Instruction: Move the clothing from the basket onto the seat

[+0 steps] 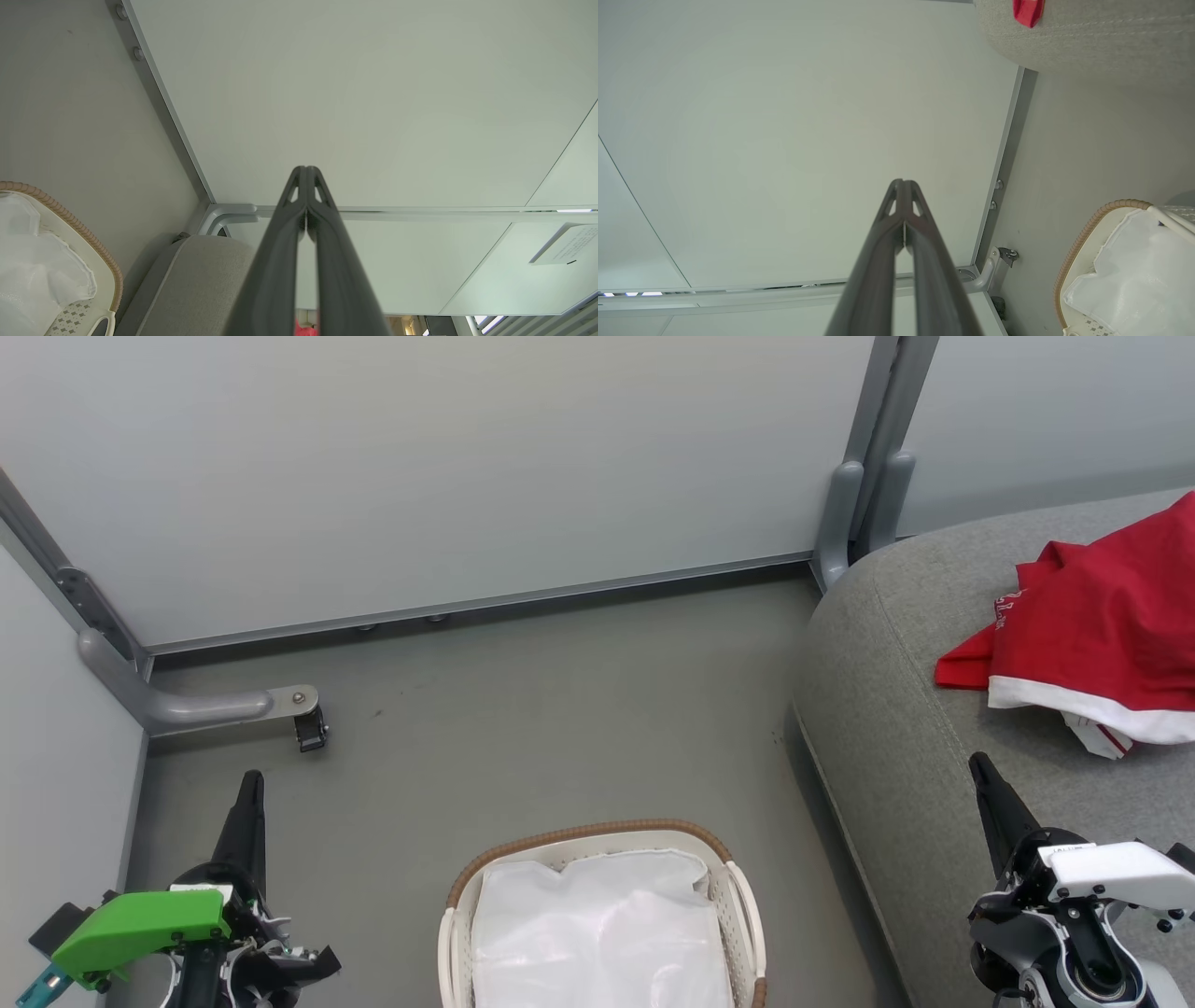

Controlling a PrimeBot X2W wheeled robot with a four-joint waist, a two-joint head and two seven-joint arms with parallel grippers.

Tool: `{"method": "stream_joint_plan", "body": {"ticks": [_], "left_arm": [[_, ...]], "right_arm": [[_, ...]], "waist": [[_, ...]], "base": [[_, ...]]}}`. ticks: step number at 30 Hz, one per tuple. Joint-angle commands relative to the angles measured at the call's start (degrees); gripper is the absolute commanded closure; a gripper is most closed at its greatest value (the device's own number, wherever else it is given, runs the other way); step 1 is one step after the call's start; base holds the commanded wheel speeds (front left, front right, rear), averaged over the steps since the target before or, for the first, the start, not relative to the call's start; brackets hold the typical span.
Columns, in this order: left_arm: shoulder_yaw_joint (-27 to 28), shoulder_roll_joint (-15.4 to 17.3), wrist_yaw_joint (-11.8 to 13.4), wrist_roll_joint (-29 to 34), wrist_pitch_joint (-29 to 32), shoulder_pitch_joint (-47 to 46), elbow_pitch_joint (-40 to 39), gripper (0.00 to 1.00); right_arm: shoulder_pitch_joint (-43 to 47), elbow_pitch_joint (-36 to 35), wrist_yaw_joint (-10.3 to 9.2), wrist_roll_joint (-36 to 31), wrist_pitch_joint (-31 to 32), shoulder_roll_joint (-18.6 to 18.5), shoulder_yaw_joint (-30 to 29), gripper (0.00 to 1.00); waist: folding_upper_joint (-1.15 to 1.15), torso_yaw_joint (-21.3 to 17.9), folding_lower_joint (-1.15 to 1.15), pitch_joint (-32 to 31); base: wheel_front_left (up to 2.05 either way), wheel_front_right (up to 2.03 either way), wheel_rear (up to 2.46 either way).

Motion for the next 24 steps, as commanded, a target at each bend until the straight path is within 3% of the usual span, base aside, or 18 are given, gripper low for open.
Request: {"method": "stream_joint_plan", "body": {"ticks": [1,24], "left_arm": [[0.14,0.38,-0.24,-0.16,0.24,-0.68,-0.11,1.00],[0.13,0.38,-0.24,-0.16,0.24,-0.68,-0.11,1.00]], "right_arm": [[0.61,-0.17,-0.02,0.08,0.18,-0.24,-0.14,1.00],[0.61,-0.17,-0.01,0.05,0.21,-0.22,-0.16,1.00]], "waist": [[0.00,0.00,0.00,0.00],[0.00,0.00,0.00,0.00]], "base": [[0.00,0.00,0.00],[0.00,0.00,0.00]]}}
